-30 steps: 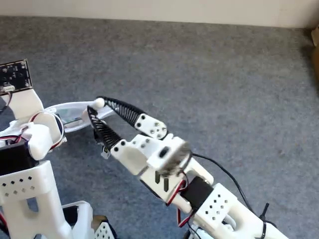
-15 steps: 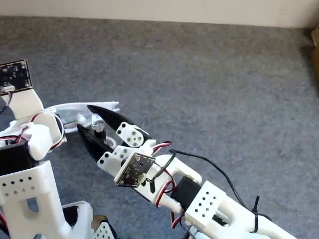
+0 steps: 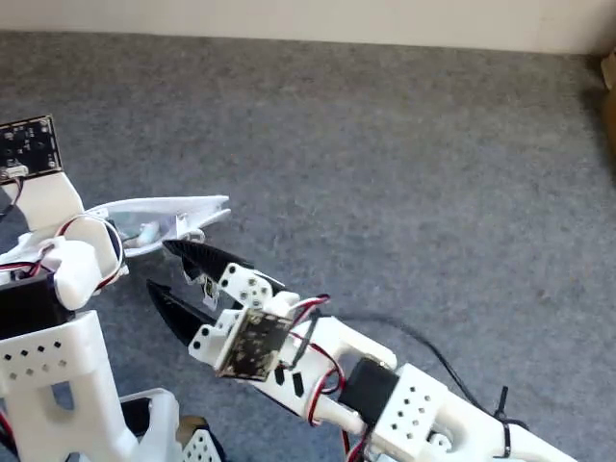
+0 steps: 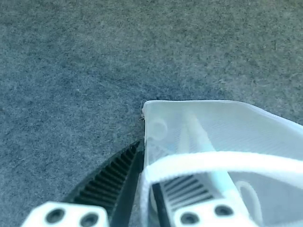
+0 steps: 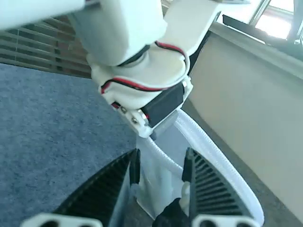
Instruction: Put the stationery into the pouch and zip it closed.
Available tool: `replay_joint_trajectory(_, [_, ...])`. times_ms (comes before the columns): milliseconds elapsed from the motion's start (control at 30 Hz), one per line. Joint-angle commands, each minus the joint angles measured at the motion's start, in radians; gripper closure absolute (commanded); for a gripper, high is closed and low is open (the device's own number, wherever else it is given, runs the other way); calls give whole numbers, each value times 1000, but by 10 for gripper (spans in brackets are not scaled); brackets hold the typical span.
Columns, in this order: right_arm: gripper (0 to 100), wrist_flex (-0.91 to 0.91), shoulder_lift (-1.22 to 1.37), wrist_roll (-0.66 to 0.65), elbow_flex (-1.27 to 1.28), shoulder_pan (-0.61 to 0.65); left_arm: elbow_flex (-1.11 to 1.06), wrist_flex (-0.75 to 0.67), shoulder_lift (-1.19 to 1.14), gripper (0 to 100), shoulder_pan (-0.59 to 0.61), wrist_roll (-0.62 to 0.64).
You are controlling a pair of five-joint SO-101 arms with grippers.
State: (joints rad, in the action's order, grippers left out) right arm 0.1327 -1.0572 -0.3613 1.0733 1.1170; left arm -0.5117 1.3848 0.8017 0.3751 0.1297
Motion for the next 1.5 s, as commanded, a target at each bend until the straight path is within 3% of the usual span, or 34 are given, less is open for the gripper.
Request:
replay_joint_trajectory(0, [920, 19, -58, 97, -18, 13, -13, -20, -15, 992, 10, -9])
replay_joint_trajectory(133, [995, -44, -15, 100, -58, 10, -13, -18, -15, 992, 10, -9])
replay_joint_trajectory(333, [994, -71, 19, 107, -51, -21, -13, -15, -15, 992, 12, -9])
replay_joint_trajectory(400, [994, -68, 19, 172, -51, -38, -13, -15, -15, 992, 12, -9])
replay_joint_trajectory(567, [981, 139, 15, 233, -122, -59, -13, -15, -13, 992, 12, -9])
replay_joint_trajectory(700, [909, 328, -35, 255, -197, -56, -13, -15, -13, 992, 12, -9])
replay_joint_trajectory(800, [867, 397, -84, 353, -216, -56, -13, -15, -13, 992, 12, -9])
replay_joint_trajectory(900, [853, 424, -116, 371, -213, -56, -13, -15, -13, 992, 12, -9])
replay_joint_trajectory(1033, [853, 420, -120, 374, -174, -61, -13, -15, -13, 992, 12, -9])
replay_joint_trajectory(1300, [853, 156, -119, 374, 36, -61, -13, -15, -13, 992, 12, -9])
replay_joint_trajectory(1467, [853, 125, -117, 374, 87, -67, -13, -15, -13, 992, 12, -9])
